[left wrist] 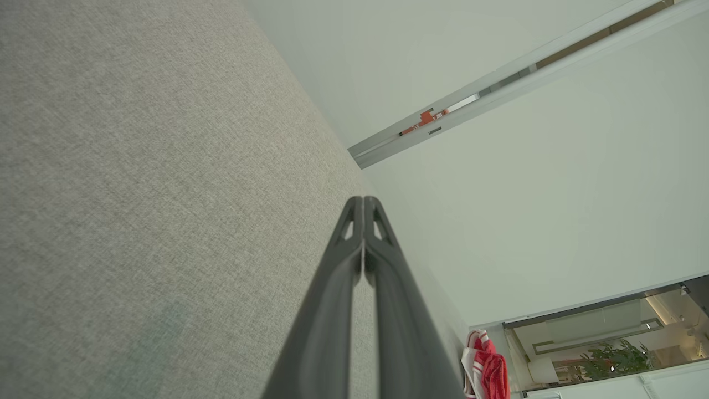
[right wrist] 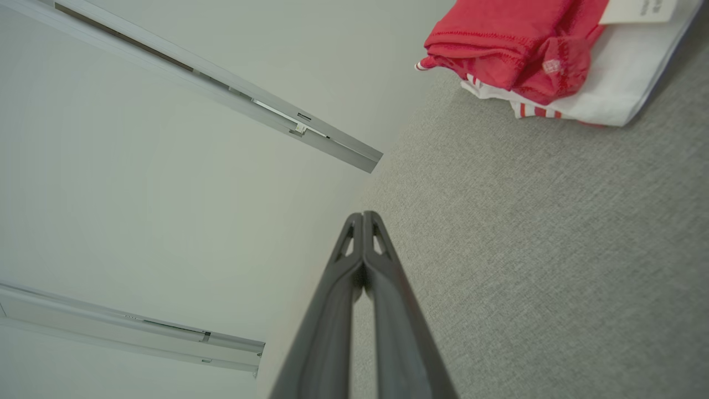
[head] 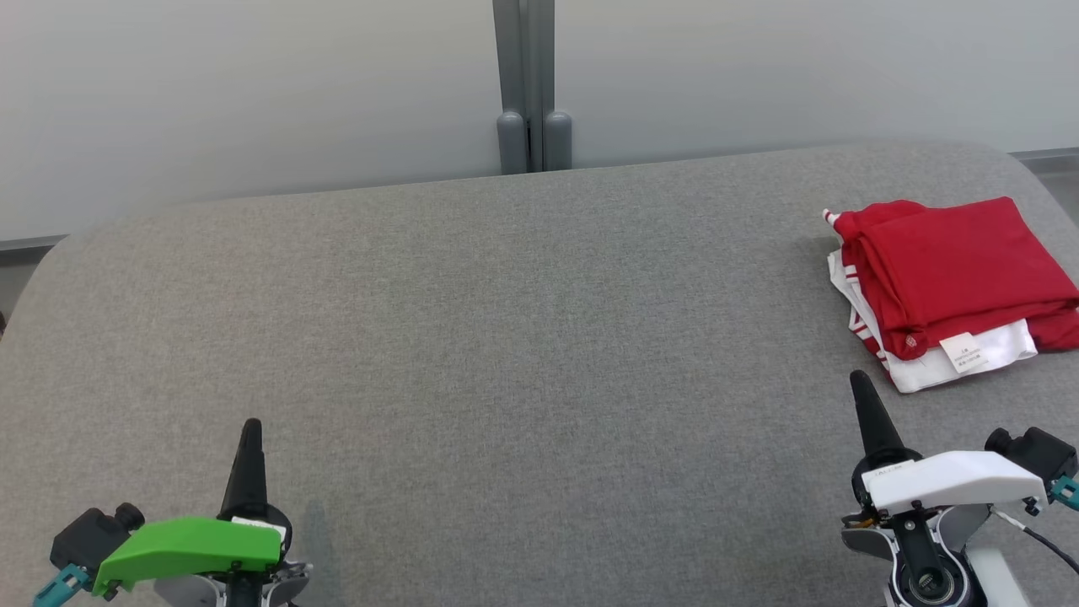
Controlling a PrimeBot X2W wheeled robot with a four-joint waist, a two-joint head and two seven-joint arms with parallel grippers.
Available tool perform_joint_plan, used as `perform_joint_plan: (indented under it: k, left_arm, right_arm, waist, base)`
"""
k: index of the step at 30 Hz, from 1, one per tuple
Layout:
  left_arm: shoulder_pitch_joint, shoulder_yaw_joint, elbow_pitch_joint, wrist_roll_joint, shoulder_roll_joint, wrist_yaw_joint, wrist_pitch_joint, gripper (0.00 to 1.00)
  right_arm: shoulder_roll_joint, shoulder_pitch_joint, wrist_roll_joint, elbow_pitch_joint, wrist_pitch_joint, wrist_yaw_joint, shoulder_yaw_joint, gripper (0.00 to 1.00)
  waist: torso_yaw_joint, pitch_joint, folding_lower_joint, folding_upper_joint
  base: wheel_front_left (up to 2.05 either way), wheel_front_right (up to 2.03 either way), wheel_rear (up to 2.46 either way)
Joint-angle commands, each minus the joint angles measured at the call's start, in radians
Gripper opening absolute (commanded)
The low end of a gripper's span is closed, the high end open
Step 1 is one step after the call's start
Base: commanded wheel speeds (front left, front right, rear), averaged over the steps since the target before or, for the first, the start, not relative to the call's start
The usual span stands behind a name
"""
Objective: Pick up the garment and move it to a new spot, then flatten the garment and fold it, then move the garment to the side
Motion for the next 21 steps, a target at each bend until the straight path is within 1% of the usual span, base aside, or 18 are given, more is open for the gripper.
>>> perform_joint_plan:
  k: [1,21]
  left_arm:
    - [-0.03,0.007,-0.007,-0.026,0.005,-0.008,0.005,0.0]
    - [-0.044,0.038,-0.005,-0.196,0.006,-0.018,0.057,0.0]
  right_arm:
    - [-0.005,-0.021,0.027,-0.013,0.008,0.001,-0.006,0.0]
    - [-0.005,-0.024,0.218,-0.015,0.061,0.001,-0.034,0.0]
  waist:
    - [0.0,0.0,0.0,0.0]
    - [0.005,0.003,0.0,0.0]
  base:
    - [0.0,0.0,0.0]
    - [0.0,0.0,0.0]
